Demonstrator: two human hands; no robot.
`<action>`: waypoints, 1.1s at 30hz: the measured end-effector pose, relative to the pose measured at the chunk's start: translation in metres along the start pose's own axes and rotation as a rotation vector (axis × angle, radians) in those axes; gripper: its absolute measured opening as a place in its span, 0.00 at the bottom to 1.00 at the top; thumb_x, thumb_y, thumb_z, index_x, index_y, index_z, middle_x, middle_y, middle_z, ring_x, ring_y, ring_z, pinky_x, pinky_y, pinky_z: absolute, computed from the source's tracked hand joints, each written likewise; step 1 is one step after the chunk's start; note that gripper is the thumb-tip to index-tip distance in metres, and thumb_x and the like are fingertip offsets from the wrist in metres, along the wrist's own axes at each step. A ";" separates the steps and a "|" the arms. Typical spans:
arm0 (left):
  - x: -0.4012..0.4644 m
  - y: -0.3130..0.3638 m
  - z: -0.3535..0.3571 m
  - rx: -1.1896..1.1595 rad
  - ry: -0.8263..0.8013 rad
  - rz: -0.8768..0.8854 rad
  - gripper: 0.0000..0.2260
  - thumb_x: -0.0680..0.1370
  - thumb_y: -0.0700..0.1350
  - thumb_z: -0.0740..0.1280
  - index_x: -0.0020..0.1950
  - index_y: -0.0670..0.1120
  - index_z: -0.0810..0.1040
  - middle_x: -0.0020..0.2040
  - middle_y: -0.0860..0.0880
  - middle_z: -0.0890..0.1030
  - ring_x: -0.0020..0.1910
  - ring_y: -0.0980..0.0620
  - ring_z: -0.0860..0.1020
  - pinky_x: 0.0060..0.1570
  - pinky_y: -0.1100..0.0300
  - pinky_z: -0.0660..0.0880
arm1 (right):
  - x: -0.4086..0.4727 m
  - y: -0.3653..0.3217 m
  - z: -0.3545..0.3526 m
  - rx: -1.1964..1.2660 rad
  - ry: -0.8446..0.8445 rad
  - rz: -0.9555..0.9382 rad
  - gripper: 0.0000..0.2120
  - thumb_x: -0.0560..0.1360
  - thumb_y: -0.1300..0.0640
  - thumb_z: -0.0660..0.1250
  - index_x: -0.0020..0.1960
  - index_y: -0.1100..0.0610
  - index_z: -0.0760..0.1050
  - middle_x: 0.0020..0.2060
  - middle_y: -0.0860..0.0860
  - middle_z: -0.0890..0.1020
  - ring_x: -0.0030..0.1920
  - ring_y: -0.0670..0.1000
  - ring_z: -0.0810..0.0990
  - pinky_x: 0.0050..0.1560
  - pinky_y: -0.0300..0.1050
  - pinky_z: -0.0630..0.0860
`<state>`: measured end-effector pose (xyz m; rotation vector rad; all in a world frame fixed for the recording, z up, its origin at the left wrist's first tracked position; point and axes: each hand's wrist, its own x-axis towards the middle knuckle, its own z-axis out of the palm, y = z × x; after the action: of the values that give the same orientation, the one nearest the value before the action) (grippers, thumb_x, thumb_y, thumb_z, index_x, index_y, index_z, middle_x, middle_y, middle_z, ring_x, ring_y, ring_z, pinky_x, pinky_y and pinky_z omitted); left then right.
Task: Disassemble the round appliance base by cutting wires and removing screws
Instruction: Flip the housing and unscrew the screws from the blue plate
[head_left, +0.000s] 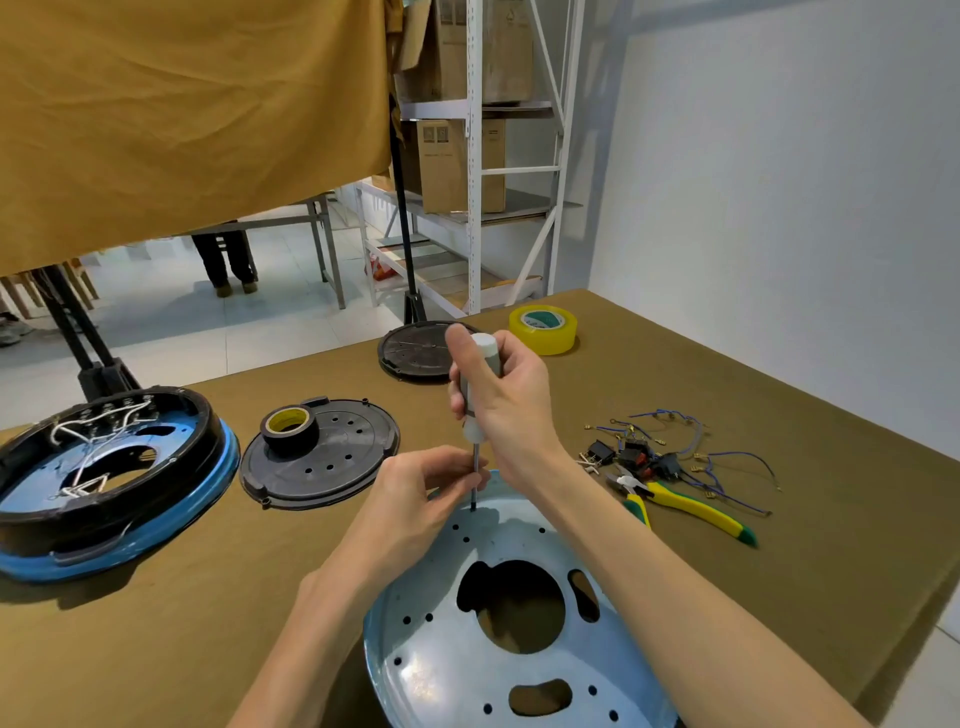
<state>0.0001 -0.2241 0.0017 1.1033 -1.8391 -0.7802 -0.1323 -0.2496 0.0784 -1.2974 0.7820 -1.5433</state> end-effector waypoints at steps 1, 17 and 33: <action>0.000 0.000 0.000 -0.007 -0.011 -0.007 0.10 0.82 0.39 0.69 0.59 0.50 0.85 0.50 0.60 0.87 0.53 0.61 0.85 0.55 0.68 0.79 | 0.001 -0.001 -0.001 0.024 -0.013 0.017 0.19 0.74 0.43 0.72 0.46 0.59 0.73 0.34 0.53 0.79 0.29 0.49 0.75 0.30 0.41 0.75; 0.000 -0.001 0.001 -0.113 0.006 -0.056 0.08 0.80 0.39 0.71 0.52 0.52 0.86 0.46 0.56 0.88 0.50 0.57 0.86 0.53 0.66 0.80 | 0.011 -0.063 -0.015 -1.518 -0.283 -0.399 0.20 0.79 0.36 0.63 0.44 0.52 0.69 0.32 0.46 0.73 0.32 0.47 0.72 0.27 0.40 0.61; -0.004 0.005 -0.002 0.029 0.002 0.039 0.11 0.79 0.40 0.73 0.55 0.55 0.86 0.47 0.67 0.85 0.50 0.66 0.84 0.52 0.74 0.77 | 0.035 -0.093 -0.001 -1.777 -0.778 -0.221 0.23 0.79 0.39 0.67 0.38 0.57 0.74 0.30 0.50 0.77 0.29 0.50 0.76 0.25 0.42 0.69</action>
<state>0.0012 -0.2185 0.0052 1.0822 -1.8704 -0.7319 -0.1571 -0.2493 0.1743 -2.9643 1.4954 0.0614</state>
